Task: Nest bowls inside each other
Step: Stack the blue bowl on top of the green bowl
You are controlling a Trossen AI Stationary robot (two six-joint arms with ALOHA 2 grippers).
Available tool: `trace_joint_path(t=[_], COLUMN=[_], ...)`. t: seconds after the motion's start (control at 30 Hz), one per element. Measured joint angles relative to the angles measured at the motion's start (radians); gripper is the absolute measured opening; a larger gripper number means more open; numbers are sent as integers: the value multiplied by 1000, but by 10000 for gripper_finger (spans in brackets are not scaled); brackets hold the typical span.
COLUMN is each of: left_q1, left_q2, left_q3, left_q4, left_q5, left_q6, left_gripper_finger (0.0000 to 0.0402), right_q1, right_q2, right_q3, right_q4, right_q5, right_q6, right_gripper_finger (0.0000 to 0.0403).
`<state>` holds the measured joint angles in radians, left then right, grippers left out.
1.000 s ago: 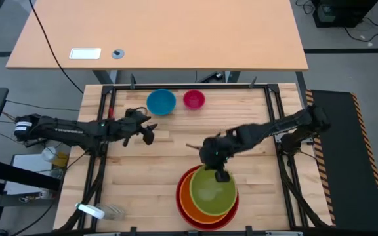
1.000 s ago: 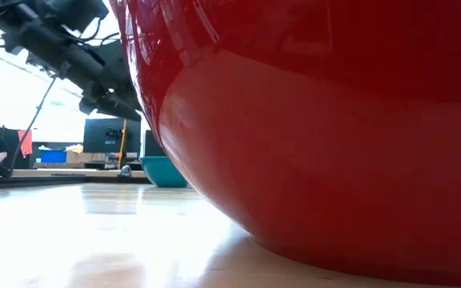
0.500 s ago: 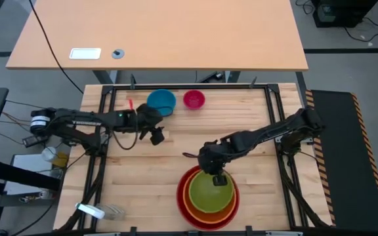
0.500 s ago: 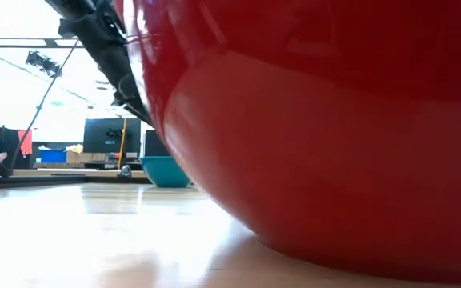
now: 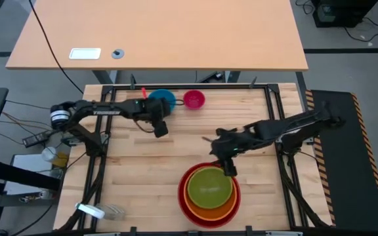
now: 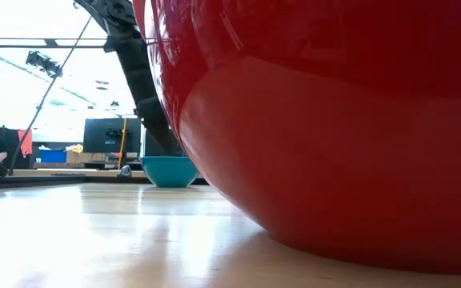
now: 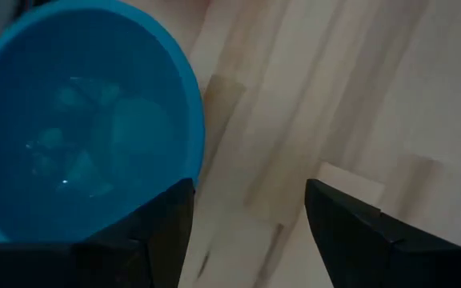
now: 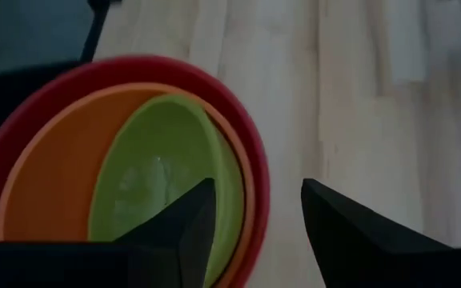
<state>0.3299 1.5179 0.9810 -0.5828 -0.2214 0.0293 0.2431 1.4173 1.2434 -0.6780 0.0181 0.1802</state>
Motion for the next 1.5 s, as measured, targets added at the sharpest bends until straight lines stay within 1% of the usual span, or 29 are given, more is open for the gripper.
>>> trace_joint_path(t=[0.1, 0.23, 0.27, 0.33, 0.4, 0.47, 0.6, 0.7, 0.73, 0.77, 0.87, 0.97, 1.03, 1.1, 1.2, 1.27, 1.37, 1.5], left_q1=[27, 59, 64, 72, 77, 84, 88, 82, 78, 75, 61, 30, -3, -47, -131, -196, -304, -457], left_q2=[43, 95, 107, 131, 152, 170, 203, 211, 211, 209, 187, 134, 90, 39, -36, -63, -51, 31], left_q3=[15, 34, 40, 51, 64, 73, 80, 80, 81, 82, 81, 82, 93, 112, 155, 188, 265, 368], left_q4=[1, 1, 1, 2, 4, 1, -20, -30, -35, -41, -57, -59, -58, -59, -26, -3, -11, -27], left_q5=[2, -2, -10, -61, -101, -97, -82, -76, -83, -89, -115, -148, -145, -115, -14, 8, 23, 57], left_q6=[26, 42, 51, 75, 107, 148, 229, 245, 240, 233, 221, 215, 205, 199, 188, 163, 91, 54], left_gripper_finger=[243, 242, 241, 232, 216, 190, 119, 45, 24, 15, 13, 7, 7, 7, 8, 8, 8, 8], right_q1=[0, 3, 6, 18, 31, 40, 52, 60, 62, 63, 63, 63, 63, 62, 57, 49, 36, 3], right_q2=[-116, -254, -278, -313, -332, -344, -366, -382, -386, -389, -405, -420, -434, -448, -468, -482, -492, -511], right_q3=[-140, -343, -392, -497, -590, -660, -752, -787, -797, -805, -807, -808, -808, -808, -808, -808, -808, -808], right_q4=[129, 309, 354, 468, 587, 707, 824, 856, 860, 864, 865, 841, 810, 784, 755, 747, 715, 638], right_q5=[23, 75, 84, 94, 95, 96, 105, 144, 151, 157, 168, 169, 179, 201, 232, 243, 270, 315], right_q6=[7, 64, 84, 113, 135, 159, 181, 180, 172, 164, 155, 138, 138, 136, 134, 132, 132, 131], right_gripper_finger=[190, 190, 190, 190, 190, 190, 189, 189, 189, 189, 189, 189, 189, 189, 189, 189, 189, 189])
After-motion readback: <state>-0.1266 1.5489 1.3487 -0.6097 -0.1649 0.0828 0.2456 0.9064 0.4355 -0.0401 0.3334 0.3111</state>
